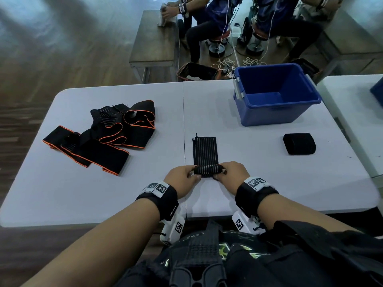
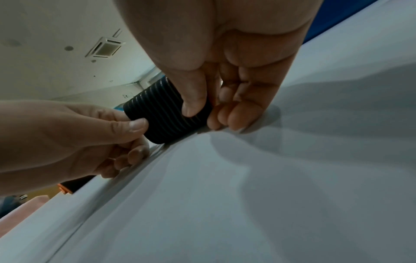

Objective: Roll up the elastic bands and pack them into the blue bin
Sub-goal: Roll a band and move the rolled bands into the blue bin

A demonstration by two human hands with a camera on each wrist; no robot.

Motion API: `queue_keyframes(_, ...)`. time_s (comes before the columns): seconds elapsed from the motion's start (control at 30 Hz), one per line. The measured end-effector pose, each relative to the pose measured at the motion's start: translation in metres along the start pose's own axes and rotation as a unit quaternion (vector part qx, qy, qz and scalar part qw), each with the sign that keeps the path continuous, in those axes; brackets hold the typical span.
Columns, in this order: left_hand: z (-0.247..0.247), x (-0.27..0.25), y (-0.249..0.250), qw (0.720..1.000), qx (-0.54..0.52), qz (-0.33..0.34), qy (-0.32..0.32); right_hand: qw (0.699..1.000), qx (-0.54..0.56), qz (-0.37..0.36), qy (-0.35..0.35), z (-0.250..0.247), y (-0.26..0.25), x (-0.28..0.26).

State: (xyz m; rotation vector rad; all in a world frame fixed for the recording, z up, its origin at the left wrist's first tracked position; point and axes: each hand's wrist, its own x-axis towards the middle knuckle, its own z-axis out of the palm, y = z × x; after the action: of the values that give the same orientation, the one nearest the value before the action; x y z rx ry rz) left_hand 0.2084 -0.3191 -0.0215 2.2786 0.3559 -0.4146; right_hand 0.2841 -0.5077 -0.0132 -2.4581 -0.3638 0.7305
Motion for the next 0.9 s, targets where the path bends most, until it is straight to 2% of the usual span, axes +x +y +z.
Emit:
queue_keyframes(0.37,0.008,0.003,0.011,0.997,-0.001,-0.058,0.059,0.992,0.096,0.076,-0.009,-0.002,-0.006,0.002)
queue_keyframes(0.6,0.006,0.005,0.012,0.995,-0.008,-0.082,0.051,0.992,0.087,0.094,-0.013,-0.004,-0.007,0.003)
queue_keyframes(0.9,-0.001,0.011,0.017,0.992,0.042,-0.113,0.025,0.986,0.085,0.141,-0.027,-0.004,-0.015,0.008)
